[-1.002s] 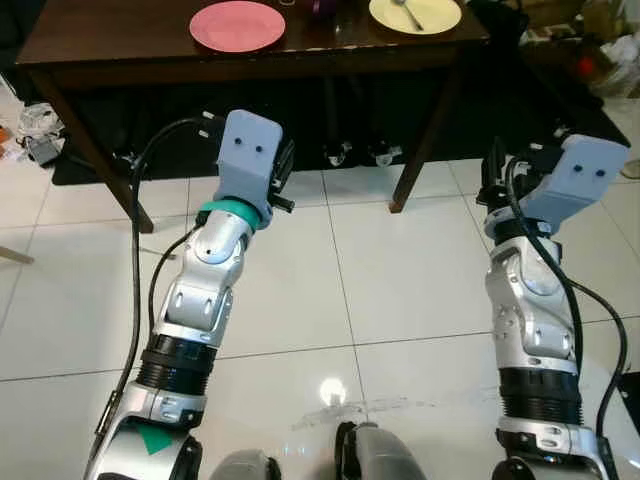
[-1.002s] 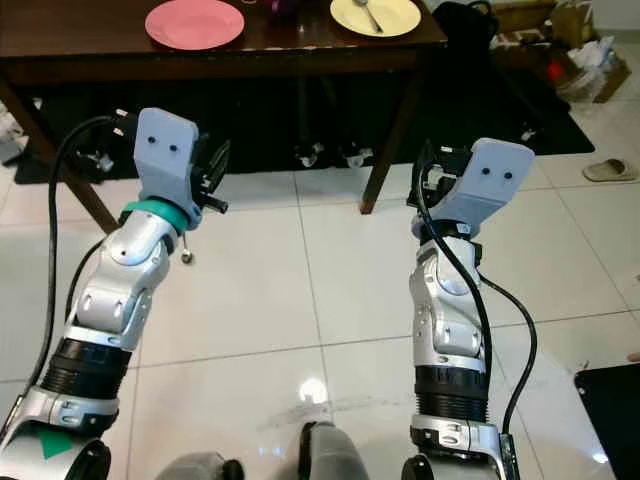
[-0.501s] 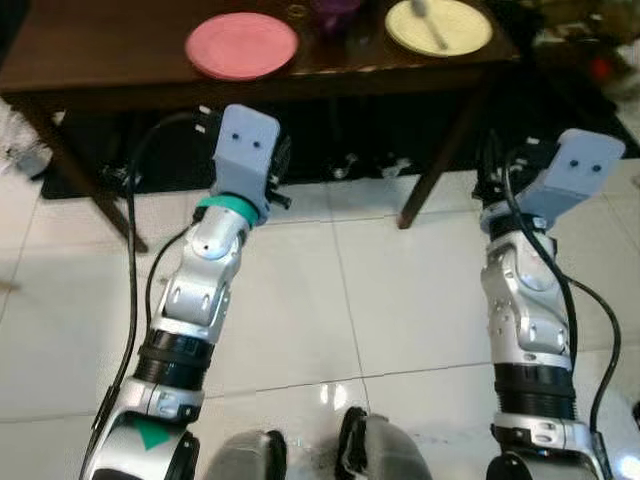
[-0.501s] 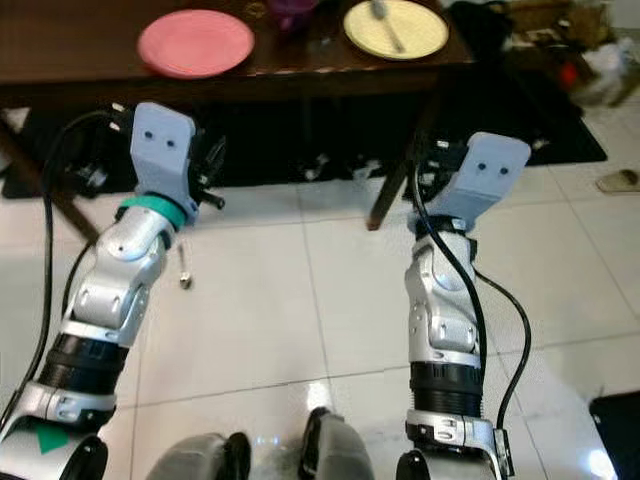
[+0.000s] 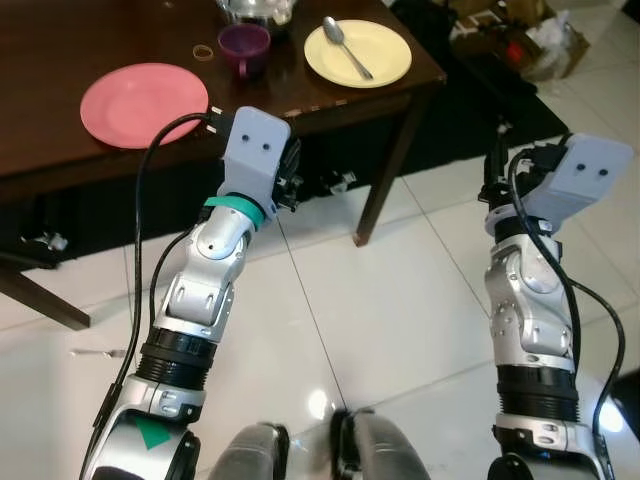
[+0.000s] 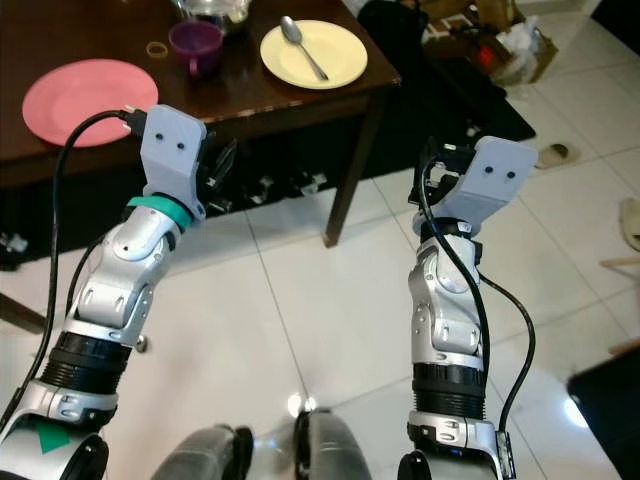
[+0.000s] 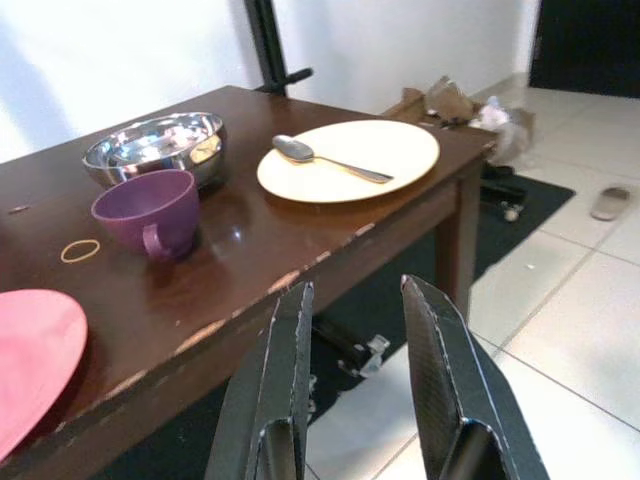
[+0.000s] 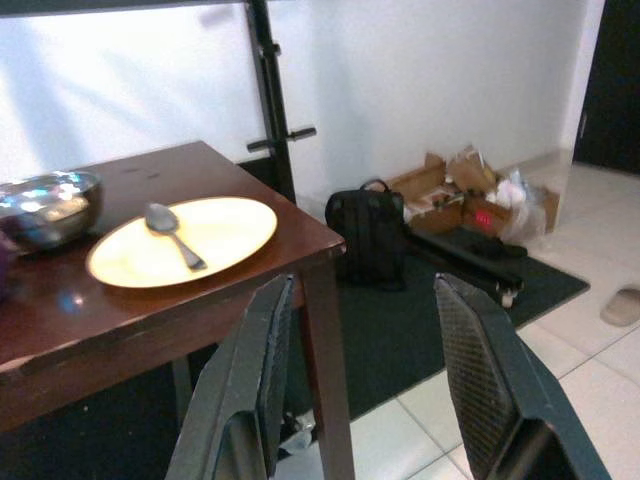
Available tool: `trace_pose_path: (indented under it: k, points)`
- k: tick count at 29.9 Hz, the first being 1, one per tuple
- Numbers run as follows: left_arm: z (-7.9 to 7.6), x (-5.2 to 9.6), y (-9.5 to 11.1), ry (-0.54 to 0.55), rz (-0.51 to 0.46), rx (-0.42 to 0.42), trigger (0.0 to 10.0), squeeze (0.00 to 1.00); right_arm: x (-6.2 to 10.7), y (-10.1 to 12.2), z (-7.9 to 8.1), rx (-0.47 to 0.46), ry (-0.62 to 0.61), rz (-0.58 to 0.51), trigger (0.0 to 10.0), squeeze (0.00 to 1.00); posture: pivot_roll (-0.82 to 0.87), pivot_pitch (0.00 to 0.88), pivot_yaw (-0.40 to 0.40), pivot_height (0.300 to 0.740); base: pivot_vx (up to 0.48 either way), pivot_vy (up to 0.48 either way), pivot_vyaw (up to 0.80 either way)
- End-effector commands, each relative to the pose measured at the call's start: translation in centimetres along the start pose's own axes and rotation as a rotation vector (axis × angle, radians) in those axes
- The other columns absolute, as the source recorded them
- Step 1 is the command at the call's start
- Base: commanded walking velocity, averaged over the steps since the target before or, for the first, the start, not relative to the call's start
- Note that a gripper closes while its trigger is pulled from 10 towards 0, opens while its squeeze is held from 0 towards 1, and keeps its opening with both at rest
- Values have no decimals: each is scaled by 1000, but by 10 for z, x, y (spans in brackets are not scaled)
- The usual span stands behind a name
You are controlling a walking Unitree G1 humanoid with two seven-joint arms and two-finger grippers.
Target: Setting the table
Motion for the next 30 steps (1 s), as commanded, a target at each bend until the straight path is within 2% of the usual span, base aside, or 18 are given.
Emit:
trace_pose_path:
  k: [1, 2, 5, 10, 15, 22, 27, 30]
  points:
    - [-3, 1, -1, -4, -1, -27, 10000, 0, 2, 1, 7, -16, 55, -4, 10000, 0, 107, 98, 43, 740, 480, 0, 0]
    - [-3, 1, -1, -4, -1, -27, 10000, 0, 2, 1, 7, -16, 55, -4, 10000, 0, 107, 98, 43, 740, 480, 0, 0]
    - [-1, 1, -2, 30, -6, -62, 10000, 0, 6, 5, 29, -56, 206, -4, 10000, 0, 108, 100, 38, 740, 480, 0, 0]
    - [2, 1, -5, 64, 3, -61, 10000, 0, 7, 6, 41, -48, 266, -8, 10000, 0, 108, 102, 31, 740, 480, 0, 0]
    - [5, 2, -11, 100, 17, -55, 10000, 0, 5, 6, 41, -24, 261, -13, 10000, 0, 109, 102, 29, 740, 480, 0, 0]
    - [14, 1, -31, 225, 85, -10, 10000, 0, 2, 4, 34, -6, 213, -1, 10000, 0, 106, 104, 25, 740, 480, 0, 0]
    - [16, -1, -31, 242, 84, 2, 10000, 0, 2, 4, 33, -8, 213, -1, 10000, 0, 104, 106, 25, 740, 421, 0, 0]
    - [15, 0, -30, 241, 72, 16, 10000, 0, 3, 4, 32, -8, 211, -1, 10000, 0, 104, 108, 26, 740, 0, 0, 0]
Point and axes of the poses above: a point about 5 cm out from each wrist's last joint towards the gripper, its own x axis pointing back from the gripper into the wrist, its own y axis along the axis of the wrist's last joint, z = x × y, the point moved 1 cm from there along -x, pointing out of the wrist towards the gripper, and after that the axes turned 2 degrees about x, right-handed, at the moved point
